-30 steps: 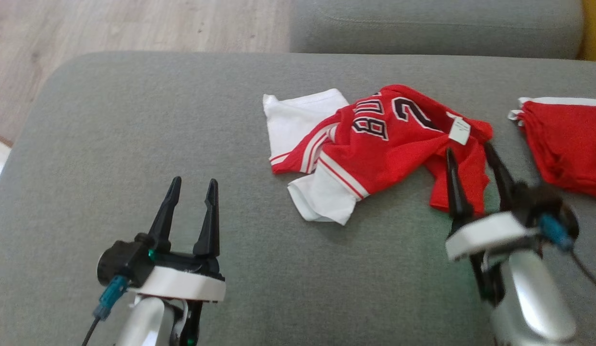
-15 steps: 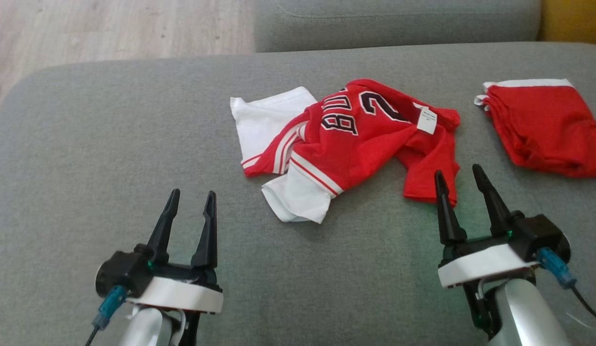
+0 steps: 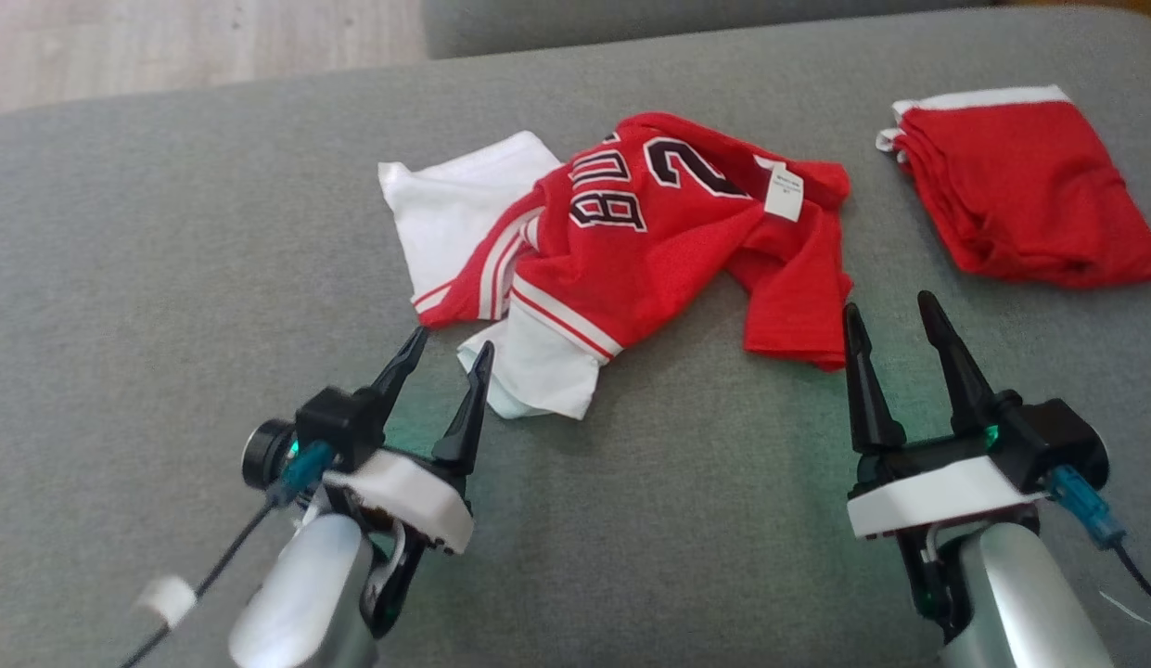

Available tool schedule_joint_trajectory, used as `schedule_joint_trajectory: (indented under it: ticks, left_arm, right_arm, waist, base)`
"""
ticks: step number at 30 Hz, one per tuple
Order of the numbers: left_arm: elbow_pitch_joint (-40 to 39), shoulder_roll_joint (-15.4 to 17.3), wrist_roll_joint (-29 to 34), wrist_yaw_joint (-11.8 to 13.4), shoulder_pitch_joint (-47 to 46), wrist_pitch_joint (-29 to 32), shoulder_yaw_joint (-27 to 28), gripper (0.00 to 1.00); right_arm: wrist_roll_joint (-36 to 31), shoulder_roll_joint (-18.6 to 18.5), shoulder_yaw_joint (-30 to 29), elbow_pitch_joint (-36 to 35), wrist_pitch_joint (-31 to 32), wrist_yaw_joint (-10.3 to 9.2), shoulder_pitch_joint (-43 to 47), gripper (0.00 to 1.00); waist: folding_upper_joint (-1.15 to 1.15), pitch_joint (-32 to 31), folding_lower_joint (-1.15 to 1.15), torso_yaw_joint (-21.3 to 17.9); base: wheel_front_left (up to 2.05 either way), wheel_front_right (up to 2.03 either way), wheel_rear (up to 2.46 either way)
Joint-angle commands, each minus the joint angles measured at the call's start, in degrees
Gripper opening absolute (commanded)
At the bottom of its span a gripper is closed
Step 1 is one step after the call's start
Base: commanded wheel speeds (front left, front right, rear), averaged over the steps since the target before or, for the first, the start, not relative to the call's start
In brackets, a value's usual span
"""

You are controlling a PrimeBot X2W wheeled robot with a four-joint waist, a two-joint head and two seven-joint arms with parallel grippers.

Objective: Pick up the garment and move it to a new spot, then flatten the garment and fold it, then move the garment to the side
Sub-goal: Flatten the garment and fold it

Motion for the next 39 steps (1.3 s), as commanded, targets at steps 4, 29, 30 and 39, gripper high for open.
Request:
schedule_joint_trajectory:
  ticks: [4, 29, 30, 39]
  left_arm:
    - [3.62, 0.02, 0.59, 1.41, -4.80, 2.88, 1.29, 1.00]
    - [10.71, 1.43, -1.81, 5.38, -7.04, -2.28, 3.76, 0.00]
    - [10.71, 1.43, -1.81, 5.38, -7.04, -2.28, 3.76, 0.00]
    - [0.85, 4.70, -3.89, 10.30, -4.02, -6.99, 12.44, 0.00]
  right_arm:
    - [0.44, 0.03, 1.46, -2.18, -0.62, 0.37, -2.70, 1.00]
    - [1.52, 0.03, 0.15, -2.23, -0.62, 0.37, -2.12, 1.00]
    - [1.52, 0.03, 0.15, -2.23, -0.62, 0.37, -2.12, 1.00]
    - [1.59, 0.03, 0.79, -1.20, -0.62, 0.37, -0.96, 1.00]
  waist:
    - [0.00, 1.60, -0.01, -1.68]
    - [0.00, -0.45, -0.01, -0.90]
    - [0.00, -0.45, -0.01, -0.90]
    - [0.00, -3.14, -0.01, 3.29]
  base:
    - [0.00, 0.00, 0.00]
    - [0.00, 0.00, 0.00]
    - [0.00, 0.00, 0.00]
    - [0.00, 0.00, 0.00]
